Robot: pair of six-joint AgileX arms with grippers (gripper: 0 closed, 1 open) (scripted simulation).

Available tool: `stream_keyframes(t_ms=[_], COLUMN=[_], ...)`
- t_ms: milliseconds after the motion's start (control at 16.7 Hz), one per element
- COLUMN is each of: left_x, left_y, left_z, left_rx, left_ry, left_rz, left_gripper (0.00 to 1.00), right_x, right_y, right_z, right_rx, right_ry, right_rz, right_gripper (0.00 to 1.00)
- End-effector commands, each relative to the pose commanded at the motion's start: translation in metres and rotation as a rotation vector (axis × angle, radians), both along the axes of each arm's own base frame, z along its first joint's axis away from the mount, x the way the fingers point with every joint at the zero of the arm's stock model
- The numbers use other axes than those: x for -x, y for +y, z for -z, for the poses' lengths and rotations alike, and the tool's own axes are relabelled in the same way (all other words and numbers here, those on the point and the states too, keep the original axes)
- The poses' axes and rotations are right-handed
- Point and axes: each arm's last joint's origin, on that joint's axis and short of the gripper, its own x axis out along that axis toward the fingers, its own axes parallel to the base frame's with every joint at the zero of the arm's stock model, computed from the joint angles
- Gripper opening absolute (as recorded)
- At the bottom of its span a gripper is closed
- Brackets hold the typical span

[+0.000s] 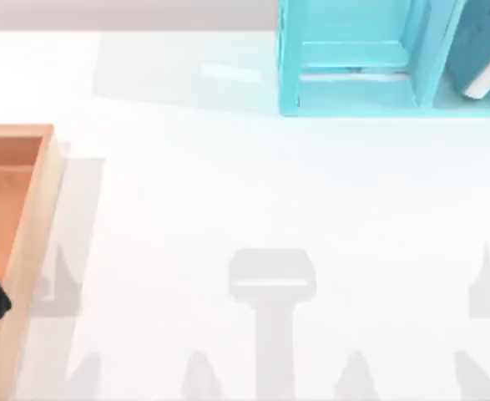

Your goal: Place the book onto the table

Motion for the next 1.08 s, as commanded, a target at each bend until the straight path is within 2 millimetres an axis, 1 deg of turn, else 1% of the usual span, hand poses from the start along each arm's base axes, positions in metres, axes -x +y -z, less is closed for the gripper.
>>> stream_keyframes(t_ms=[120,240,420,600,720,840,960,1080], left_x=[0.0,0.0,0.0,0.0,0.0,0.0,0.0,0.0], left_y=[0.0,0.0,0.0,0.0,0.0,0.0,0.0,0.0], left_z=[0.0,0.0,0.0,0.0,0.0,0.0,0.0,0.0], left_rx=[0.0,0.0,0.0,0.0,0.0,0.0,0.0,0.0], left_ry=[0.0,0.0,0.0,0.0,0.0,0.0,0.0,0.0], left_rz=[0.0,0.0,0.0,0.0,0.0,0.0,0.0,0.0], left_gripper=[1.0,1.0,1.0,1.0,1.0,1.0,1.0,1.0], right_x=[0.0,-0.001,-0.007,-0.025,-0.047,-0.075,-0.109,-0.145], right_y=[0.0,0.0,0.0,-0.001,-0.002,-0.004,-0.007,-0.01], right_z=[0.0,-0.005,-0.024,-0.047,-0.06,-0.068,-0.069,-0.06], right_rx=[0.0,-0.007,-0.033,-0.073,-0.106,-0.143,-0.182,-0.223], right_ry=[0.0,-0.009,-0.031,-0.033,-0.023,-0.005,0.017,0.042], right_rz=[0.0,-0.003,-0.011,-0.018,-0.022,-0.026,-0.028,-0.03], right_gripper=[1.0,1.0,1.0,1.0,1.0,1.0,1.0,1.0])
